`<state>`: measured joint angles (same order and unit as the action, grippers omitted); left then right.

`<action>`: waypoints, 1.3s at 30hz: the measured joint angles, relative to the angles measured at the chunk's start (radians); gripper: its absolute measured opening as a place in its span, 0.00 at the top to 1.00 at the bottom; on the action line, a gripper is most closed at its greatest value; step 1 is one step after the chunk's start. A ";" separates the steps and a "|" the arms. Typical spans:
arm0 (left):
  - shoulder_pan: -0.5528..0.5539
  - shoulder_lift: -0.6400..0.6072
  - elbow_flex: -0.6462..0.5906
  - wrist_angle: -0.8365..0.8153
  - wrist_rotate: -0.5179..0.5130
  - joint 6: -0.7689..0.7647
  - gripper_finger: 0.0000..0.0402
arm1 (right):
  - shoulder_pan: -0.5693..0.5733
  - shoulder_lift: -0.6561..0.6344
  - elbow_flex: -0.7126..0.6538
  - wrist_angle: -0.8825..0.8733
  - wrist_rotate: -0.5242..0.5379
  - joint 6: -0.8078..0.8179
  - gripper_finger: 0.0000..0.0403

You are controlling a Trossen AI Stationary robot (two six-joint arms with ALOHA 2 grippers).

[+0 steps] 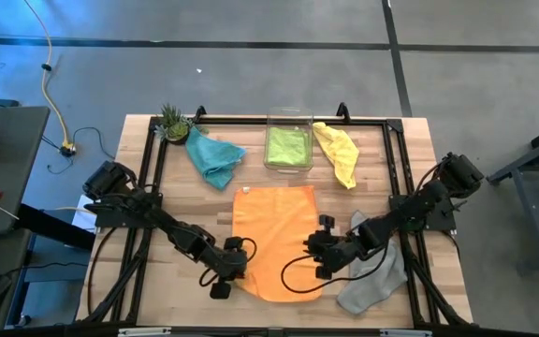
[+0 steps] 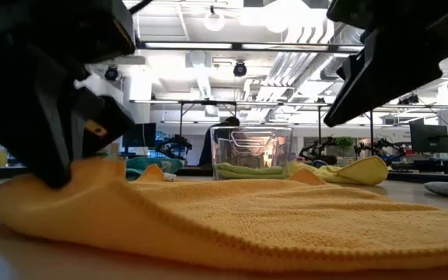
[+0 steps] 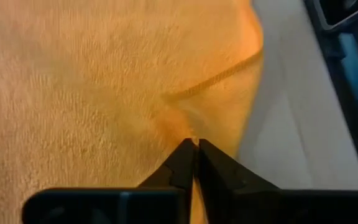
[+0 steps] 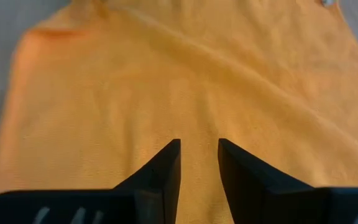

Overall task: Fold microfiber towels
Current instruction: Fold the orange microfiber cloth

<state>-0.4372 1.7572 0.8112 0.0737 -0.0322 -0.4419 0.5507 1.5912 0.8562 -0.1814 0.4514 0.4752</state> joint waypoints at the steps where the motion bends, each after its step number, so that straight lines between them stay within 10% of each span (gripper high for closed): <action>1: -0.004 -0.009 0.000 -0.002 -0.010 0.000 0.99 | 0.004 0.000 0.000 -0.004 0.001 0.003 0.74; 21: -0.075 -0.072 0.000 0.027 -0.490 -0.400 1.00 | 0.225 0.128 0.056 0.078 0.103 0.148 0.46; 39: -0.127 -0.105 -0.001 -0.109 -0.828 -0.681 1.00 | 0.292 0.482 0.524 -0.429 0.126 0.392 0.46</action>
<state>-0.5644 1.6520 0.8104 -0.0355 -0.8603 -1.1233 0.8427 2.0737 1.3797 -0.6106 0.5776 0.8668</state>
